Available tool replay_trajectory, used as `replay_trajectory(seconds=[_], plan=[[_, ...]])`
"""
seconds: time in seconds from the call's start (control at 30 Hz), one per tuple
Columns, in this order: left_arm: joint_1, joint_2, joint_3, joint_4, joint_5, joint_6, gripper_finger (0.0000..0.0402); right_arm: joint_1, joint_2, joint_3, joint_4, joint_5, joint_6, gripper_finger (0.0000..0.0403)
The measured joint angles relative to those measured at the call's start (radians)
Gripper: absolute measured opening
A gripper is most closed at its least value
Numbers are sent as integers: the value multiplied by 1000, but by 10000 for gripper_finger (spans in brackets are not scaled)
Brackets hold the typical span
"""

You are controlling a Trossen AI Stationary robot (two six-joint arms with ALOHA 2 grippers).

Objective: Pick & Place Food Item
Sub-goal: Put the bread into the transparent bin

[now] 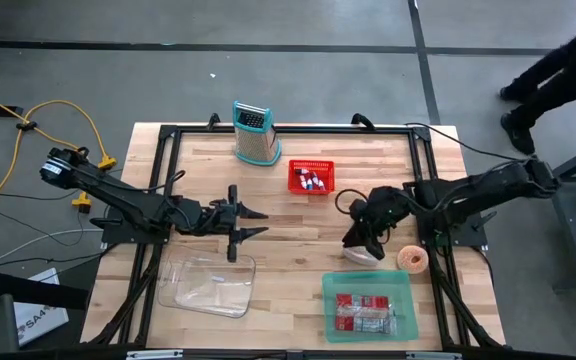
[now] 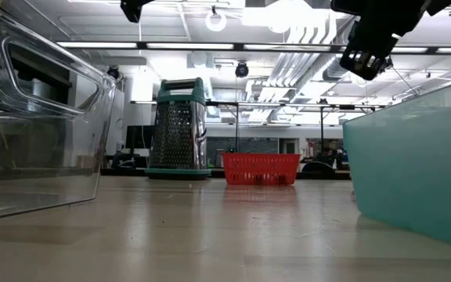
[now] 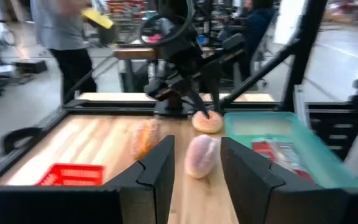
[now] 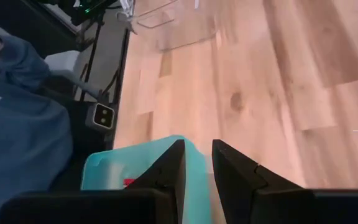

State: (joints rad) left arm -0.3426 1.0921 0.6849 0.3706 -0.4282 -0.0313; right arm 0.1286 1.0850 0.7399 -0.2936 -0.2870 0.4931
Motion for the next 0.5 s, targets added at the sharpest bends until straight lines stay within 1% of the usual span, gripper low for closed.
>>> replay_trajectory(seconds=[0.13, 0.3, 0.4, 0.5], plan=[[0, -49, 0, -52, -78, 12, 124, -55, -30, 0, -99, 6, -54, 68], [0, -103, 0, -138, -100, 12, 124, -128, -52, 0, -292, 67, -127, 68], [0, -118, 0, -180, -123, 13, 124, -170, -51, 0, -339, 88, -202, 68], [0, -122, 0, -200, -160, 9, 124, -204, -51, 0, -335, 119, -279, 68]])
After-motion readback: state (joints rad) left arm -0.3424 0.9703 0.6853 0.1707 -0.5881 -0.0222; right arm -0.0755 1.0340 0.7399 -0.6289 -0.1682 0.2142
